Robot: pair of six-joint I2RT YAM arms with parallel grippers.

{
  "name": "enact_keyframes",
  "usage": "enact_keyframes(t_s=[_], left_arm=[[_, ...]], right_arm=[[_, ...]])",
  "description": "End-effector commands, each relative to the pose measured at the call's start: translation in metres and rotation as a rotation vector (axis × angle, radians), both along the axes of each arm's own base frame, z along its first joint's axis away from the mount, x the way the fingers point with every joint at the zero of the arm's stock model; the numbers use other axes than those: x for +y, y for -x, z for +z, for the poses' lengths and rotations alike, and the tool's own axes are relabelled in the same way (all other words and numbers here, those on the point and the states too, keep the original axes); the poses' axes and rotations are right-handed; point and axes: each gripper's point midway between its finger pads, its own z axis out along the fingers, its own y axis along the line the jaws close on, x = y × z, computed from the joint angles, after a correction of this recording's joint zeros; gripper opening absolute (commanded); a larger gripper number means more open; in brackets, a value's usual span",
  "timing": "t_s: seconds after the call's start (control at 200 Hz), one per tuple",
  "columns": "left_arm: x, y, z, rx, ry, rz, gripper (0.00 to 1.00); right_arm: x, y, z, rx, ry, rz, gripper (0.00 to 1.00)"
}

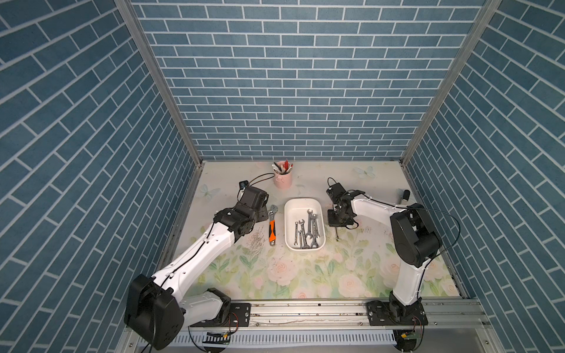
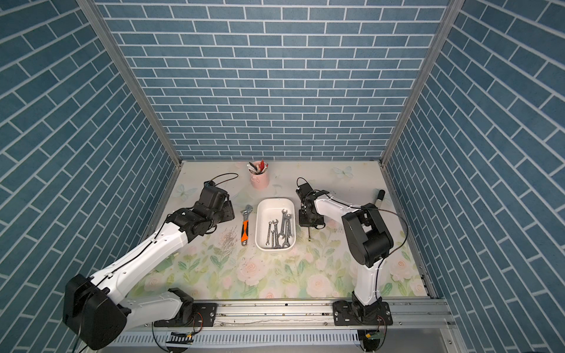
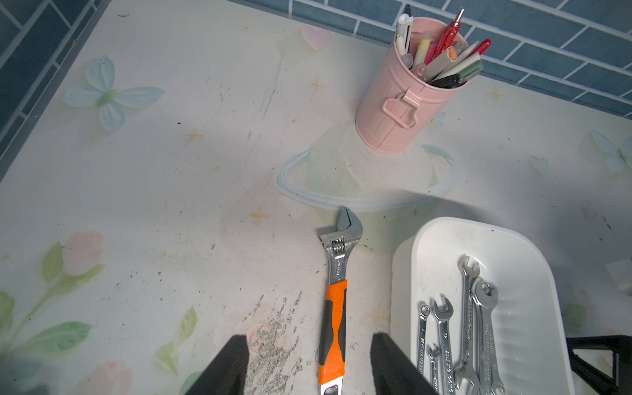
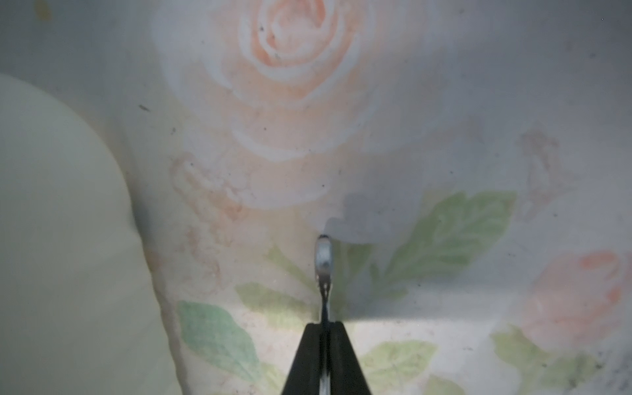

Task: Take out the wrench from the storage box
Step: Place the wrench at the center of the board.

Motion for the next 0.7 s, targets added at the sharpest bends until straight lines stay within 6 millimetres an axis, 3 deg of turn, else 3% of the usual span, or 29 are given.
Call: enact_keyframes(t_s=[0.0, 0.11, 0.385, 0.695], left_arm=[[0.000, 0.000, 0.000, 0.009, 0.007, 0.009, 0.63], [0.000, 0.000, -0.001, 0.012, 0.011, 0.008, 0.63], [-0.015, -0.001, 0.005, 0.004, 0.055, -0.018, 0.63], [-0.073, 0.002, 0.024, -0.020, 0.083, -0.106, 0.63]], right_arm=[[-0.001, 0.005, -0.008, 0.019, 0.004, 0.012, 0.23], [0.001, 0.004, 0.000, 0.008, -0.014, 0.013, 0.33], [0.008, 0.000, 0.046, -0.066, -0.084, 0.019, 0.40], [0.005, 0.007, 0.100, -0.156, -0.159, 0.030, 0.49]])
